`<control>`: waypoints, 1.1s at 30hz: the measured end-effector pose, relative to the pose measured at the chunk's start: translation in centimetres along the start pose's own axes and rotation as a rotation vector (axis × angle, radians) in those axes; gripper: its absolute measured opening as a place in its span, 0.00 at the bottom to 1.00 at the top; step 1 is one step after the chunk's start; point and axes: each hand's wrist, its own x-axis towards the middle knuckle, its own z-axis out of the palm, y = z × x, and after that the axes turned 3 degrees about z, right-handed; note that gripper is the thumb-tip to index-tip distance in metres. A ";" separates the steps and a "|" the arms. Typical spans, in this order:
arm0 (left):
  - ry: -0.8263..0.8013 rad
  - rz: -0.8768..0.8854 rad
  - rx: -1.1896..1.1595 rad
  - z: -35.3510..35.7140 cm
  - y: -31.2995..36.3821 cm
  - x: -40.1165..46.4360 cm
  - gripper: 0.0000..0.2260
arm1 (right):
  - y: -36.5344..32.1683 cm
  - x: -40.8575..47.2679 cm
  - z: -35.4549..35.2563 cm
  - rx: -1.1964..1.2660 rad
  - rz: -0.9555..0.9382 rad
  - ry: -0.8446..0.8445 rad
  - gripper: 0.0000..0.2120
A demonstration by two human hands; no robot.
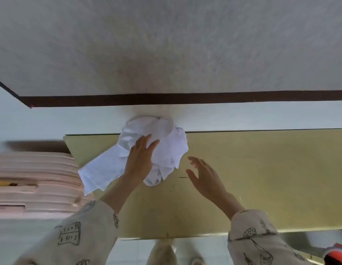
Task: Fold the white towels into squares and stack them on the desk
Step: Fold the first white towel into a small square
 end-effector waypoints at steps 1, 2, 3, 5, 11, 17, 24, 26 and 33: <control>0.013 0.023 0.057 0.1 -0.6 1.5 0.29 | -0.1 1.3 0.2 0.013 0.018 0.002 0.21; 0.031 0.046 0.076 0.2 -1.0 2.7 0.29 | -0.1 2.4 0.2 0.030 0.028 0.014 0.21; 0.032 0.069 0.115 0.5 -1.4 3.9 0.29 | -0.3 3.2 0.3 0.031 0.036 0.018 0.21; 0.000 0.110 0.152 1.2 -2.1 6.2 0.26 | -0.5 4.8 0.4 0.031 0.052 -0.007 0.21; 0.021 0.085 0.057 1.1 -2.0 9.3 0.11 | -0.2 7.5 -0.2 0.070 0.050 -0.001 0.21; 0.114 0.003 -0.248 -1.3 0.3 8.9 0.12 | -0.6 9.0 -2.1 0.060 -0.019 0.027 0.24; -0.078 0.135 -0.463 -7.3 4.5 9.8 0.10 | -2.9 11.1 -6.8 0.106 -0.201 -0.015 0.35; -0.091 0.173 -0.493 -8.8 5.3 10.0 0.09 | -3.3 11.3 -8.1 0.093 -0.224 -0.027 0.28; -0.049 0.237 -0.555 -11.9 7.2 9.8 0.08 | -0.5 8.0 -10.8 0.033 -0.100 -0.056 0.12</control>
